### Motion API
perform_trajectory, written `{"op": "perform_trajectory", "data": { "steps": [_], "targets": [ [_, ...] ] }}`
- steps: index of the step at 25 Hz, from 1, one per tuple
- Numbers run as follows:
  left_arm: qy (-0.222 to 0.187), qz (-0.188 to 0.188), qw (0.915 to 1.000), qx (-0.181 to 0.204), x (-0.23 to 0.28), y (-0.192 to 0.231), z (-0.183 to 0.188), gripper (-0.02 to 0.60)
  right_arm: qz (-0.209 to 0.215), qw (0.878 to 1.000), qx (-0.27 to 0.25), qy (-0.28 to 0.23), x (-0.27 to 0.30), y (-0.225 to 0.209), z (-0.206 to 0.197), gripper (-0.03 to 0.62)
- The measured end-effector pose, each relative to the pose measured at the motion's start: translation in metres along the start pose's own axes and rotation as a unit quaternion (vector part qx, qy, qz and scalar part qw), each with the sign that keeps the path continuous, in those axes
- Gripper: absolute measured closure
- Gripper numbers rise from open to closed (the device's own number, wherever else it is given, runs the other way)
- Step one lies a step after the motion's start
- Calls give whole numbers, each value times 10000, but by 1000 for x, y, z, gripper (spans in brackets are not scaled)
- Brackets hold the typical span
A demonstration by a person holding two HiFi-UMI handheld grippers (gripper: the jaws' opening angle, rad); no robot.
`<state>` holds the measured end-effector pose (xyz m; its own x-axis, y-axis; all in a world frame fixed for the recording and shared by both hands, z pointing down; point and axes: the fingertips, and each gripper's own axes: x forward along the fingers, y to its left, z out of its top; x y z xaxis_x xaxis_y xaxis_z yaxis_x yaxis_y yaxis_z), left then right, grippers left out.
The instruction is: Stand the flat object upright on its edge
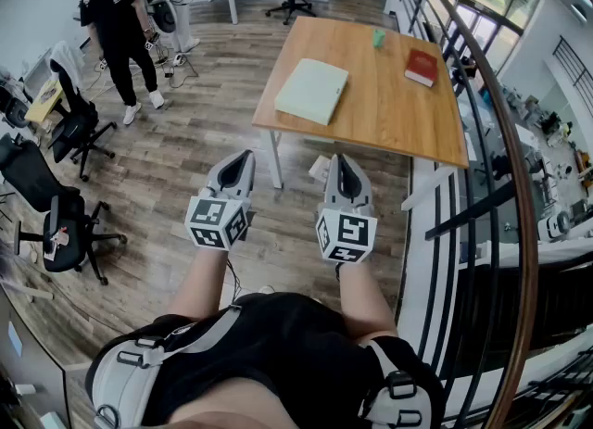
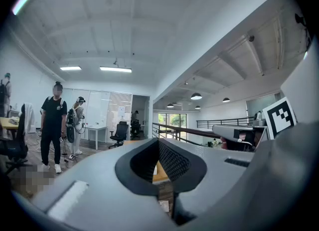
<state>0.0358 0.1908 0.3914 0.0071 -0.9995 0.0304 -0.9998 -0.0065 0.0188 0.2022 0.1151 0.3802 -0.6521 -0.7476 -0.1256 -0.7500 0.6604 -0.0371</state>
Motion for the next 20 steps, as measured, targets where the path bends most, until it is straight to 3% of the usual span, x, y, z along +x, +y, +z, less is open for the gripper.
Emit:
{"op": "perform_trajectory", "data": {
  "steps": [11,20],
  "targets": [
    [-105,-7,9998,-164,0,16,-3,581,84,9999,-3,97,12,16,-9,589],
    [-130,-245,9994,-229,0,42,-10,580,-126,9997,-152,147,24,40,-18,589]
  ]
}}
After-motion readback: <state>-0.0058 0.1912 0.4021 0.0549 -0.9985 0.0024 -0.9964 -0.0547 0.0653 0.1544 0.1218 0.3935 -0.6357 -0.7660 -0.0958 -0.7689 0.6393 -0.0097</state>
